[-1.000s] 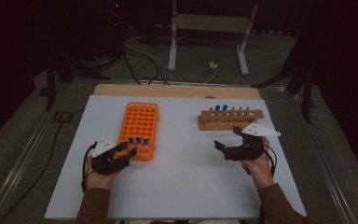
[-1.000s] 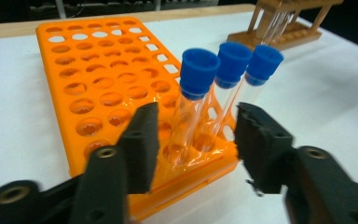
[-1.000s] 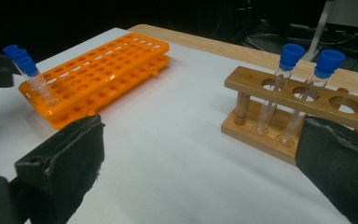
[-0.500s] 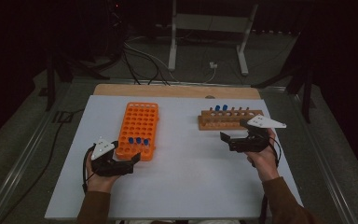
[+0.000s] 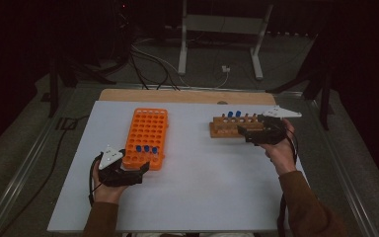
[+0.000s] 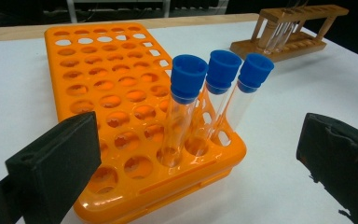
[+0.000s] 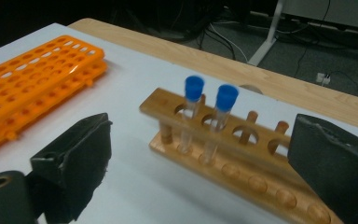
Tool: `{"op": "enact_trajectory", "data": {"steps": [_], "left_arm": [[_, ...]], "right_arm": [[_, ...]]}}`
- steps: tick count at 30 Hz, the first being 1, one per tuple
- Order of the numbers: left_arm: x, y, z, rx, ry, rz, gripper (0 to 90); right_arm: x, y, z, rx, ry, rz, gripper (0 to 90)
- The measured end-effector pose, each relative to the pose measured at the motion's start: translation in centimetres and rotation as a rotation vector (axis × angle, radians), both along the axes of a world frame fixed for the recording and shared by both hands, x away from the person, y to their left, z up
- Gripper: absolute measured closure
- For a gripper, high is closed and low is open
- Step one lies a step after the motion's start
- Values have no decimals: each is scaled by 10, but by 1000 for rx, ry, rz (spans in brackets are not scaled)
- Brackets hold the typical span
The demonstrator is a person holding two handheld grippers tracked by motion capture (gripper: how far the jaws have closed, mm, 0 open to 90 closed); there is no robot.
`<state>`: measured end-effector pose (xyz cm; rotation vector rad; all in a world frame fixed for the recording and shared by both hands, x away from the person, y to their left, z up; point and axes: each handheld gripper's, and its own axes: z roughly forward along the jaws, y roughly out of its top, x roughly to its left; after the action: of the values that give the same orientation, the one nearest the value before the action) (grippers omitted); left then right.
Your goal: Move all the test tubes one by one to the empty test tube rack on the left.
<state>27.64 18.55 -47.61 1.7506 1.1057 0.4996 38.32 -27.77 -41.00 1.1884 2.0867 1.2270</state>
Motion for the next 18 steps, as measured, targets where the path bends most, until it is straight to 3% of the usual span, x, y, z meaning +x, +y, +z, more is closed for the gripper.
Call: {"op": "enact_trajectory", "data": {"steps": [9, 12, 15, 18], "left_arm": [[1, 2, -1, -5, 4, 8, 6], [1, 2, -2, -6, 6, 11, 6], [1, 2, -2, -5, 8, 9, 6], [2, 1, -2, -2, 11, 8, 6]], "right_arm": [[40, 1, -18, -7, 63, -57, 175], [48, 3, -26, -3, 75, -68, 298], [53, 5, -34, 9, 74, -64, 483], [56, 8, -40, 14, 66, -60, 581]]}}
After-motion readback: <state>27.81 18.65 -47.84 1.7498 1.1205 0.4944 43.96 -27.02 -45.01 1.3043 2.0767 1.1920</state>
